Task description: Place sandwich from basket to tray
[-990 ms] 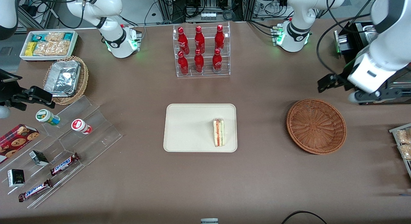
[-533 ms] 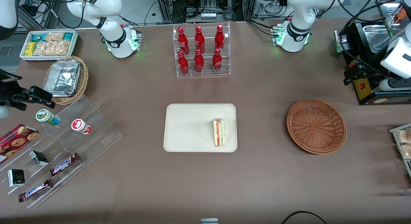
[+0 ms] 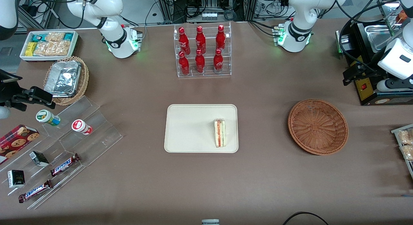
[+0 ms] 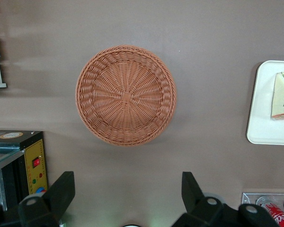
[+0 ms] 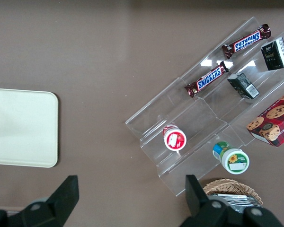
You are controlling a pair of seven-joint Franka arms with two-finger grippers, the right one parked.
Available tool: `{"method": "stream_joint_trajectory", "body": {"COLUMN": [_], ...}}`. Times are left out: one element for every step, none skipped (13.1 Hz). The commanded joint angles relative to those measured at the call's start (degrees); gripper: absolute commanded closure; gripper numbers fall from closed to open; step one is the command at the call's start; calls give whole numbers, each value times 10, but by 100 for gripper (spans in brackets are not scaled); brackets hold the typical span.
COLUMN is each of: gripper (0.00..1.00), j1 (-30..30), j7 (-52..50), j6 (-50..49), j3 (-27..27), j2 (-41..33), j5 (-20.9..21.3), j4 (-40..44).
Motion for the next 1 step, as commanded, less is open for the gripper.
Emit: {"method": "stream_joint_trajectory", "body": {"gripper": [0], "j1": [1], "j7": [0], "j6": [-9], "j3": [-2], "j2": [-5], "j5": [9], "j4": [-5]}}
